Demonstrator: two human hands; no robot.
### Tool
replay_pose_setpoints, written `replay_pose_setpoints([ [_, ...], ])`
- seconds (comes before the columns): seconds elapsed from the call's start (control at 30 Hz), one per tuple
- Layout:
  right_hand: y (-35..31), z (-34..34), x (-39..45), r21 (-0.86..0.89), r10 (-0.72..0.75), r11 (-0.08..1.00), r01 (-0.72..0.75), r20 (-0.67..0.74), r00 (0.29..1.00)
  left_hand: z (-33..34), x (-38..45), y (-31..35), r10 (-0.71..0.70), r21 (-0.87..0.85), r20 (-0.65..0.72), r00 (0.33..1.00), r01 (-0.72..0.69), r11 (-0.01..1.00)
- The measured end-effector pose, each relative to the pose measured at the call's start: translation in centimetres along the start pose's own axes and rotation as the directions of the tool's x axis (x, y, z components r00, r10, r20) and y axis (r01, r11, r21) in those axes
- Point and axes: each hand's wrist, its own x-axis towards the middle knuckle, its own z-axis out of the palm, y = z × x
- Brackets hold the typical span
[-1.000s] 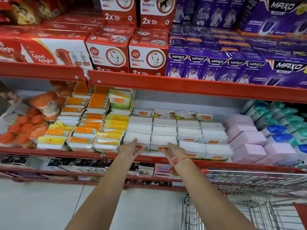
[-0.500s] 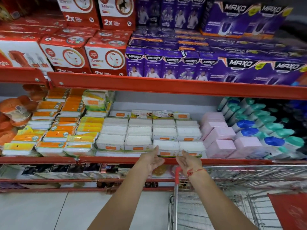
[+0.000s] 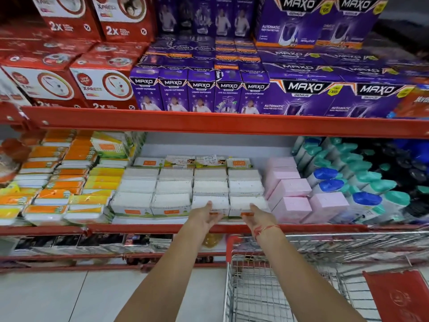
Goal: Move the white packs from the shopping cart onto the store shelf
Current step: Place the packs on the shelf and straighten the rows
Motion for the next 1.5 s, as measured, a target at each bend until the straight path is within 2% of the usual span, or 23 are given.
replay_pose_setpoints([
  [0.3, -0.4, 0.4, 1.9, -0.006, 0.01, 1.0, -0.01, -0.005, 1.0, 0.2, 0.7, 0.9, -0.001, 0.025, 0.002, 1.0, 0.0, 1.0],
  [0.47, 0.6, 0.3, 2.0, -0.074, -0.021, 0.997, 0.019, -0.027, 0.999, -1.3, 1.4, 0.2, 0.041, 0.153, 0.116, 0.992, -0.058, 0.986],
  [0.53, 1.6, 0.9, 1.2, -0.167, -0.103, 0.982, 0.091, -0.068, 0.992, -2.5, 0.8, 0.2, 0.054, 0.253, 0.149, 0.987, -0.091, 0.963],
  [0.6, 2.9, 2.3, -0.6, -0.339, -0.275, 0.917, 0.209, -0.16, 0.948, -4.0, -0.2, 0.8, 0.179, 0.344, 0.18, 0.967, -0.233, 0.91],
  [0.63, 3.3, 3.2, -1.7, -0.383, -0.363, 0.883, 0.272, -0.189, 0.912, -4.8, -0.8, 1.2, 0.316, 0.379, 0.203, 0.927, -0.372, 0.847],
  [0.67, 3.7, 4.2, -2.8, -0.406, -0.435, 0.849, 0.337, -0.179, 0.882, -5.8, -1.2, 1.8, 0.477, 0.419, 0.22, 0.851, -0.524, 0.741],
  [0.7, 4.2, 5.5, -3.8, -0.43, -0.507, 0.805, 0.409, -0.141, 0.85, -7.2, -1.7, 2.8, 0.63, 0.48, 0.232, 0.741, -0.65, 0.589],
  [0.73, 4.5, 6.8, -4.6, -0.457, -0.575, 0.749, 0.48, -0.088, 0.813, -8.6, -1.8, 3.8, 0.747, 0.557, 0.241, 0.62, -0.719, 0.416],
  [0.8, 5.2, 9.3, -5.4, -0.506, -0.694, 0.591, 0.629, 0.079, 0.716, -11.4, -1.4, 6.2, 0.868, 0.688, 0.283, 0.409, -0.717, 0.114],
  [0.83, 5.4, 10.2, -5.5, -0.533, -0.74, 0.47, 0.704, 0.197, 0.643, -12.5, -0.9, 7.3, 0.885, 0.721, 0.333, 0.325, -0.693, -0.017],
  [0.87, 5.8, 11.4, -5.6, -0.553, -0.764, 0.319, 0.77, 0.331, 0.554, -13.6, -0.3, 8.7, 0.88, 0.743, 0.396, 0.262, -0.655, -0.139],
  [0.9, 6.2, 12.4, -5.4, -0.556, -0.755, 0.153, 0.817, 0.469, 0.46, -14.4, 0.3, 9.8, 0.853, 0.759, 0.467, 0.233, -0.6, -0.251],
  [0.93, 6.5, 13.3, -5.0, -0.547, -0.707, -0.021, 0.837, 0.6, 0.374, -15.1, 1.2, 10.8, 0.811, 0.771, 0.536, 0.233, -0.525, -0.359],
  [0.97, 6.9, 14.4, -4.4, -0.529, -0.636, -0.184, 0.829, 0.707, 0.31, -15.7, 2.0, 11.9, 0.761, 0.775, 0.595, 0.26, -0.434, -0.459],
  [1.0, 7.2, 15.3, -3.8, -0.509, -0.554, -0.321, 0.798, 0.785, 0.277, -16.3, 2.8, 12.7, 0.707, 0.765, 0.64, 0.301, -0.345, -0.545],
  [1.03, 7.4, 16.0, -3.3, -0.493, -0.47, -0.417, 0.764, 0.836, 0.283, -16.7, 3.5, 13.4, 0.657, 0.742, 0.67, 0.345, -0.278, -0.61],
  [1.1, 7.7, 17.3, -2.3, -0.485, -0.347, -0.516, 0.706, 0.872, 0.345, -17.2, 4.6, 14.3, 0.582, 0.702, 0.697, 0.419, -0.232, -0.674],
  [1.2, 7.9, 18.5, -1.0, -0.478, -0.235, -0.606, 0.636, 0.871, 0.431, -17.3, 6.0, 14.7, 0.52, 0.666, 0.713, 0.471, -0.222, -0.712],
  [1.3, 8.6, 19.0, -0.1, -0.463, -0.178, -0.636, 0.618, 0.867, 0.466, -17.5, 7.5, 14.7, 0.474, 0.657, 0.713, 0.517, -0.255, -0.71],
  [1.5, 9.8, 18.7, 0.1, -0.538, -0.278, -0.567, 0.624, 0.838, 0.47, -17.6, 7.7, 14.1, 0.521, 0.674, 0.705, 0.48, -0.227, -0.703],
])
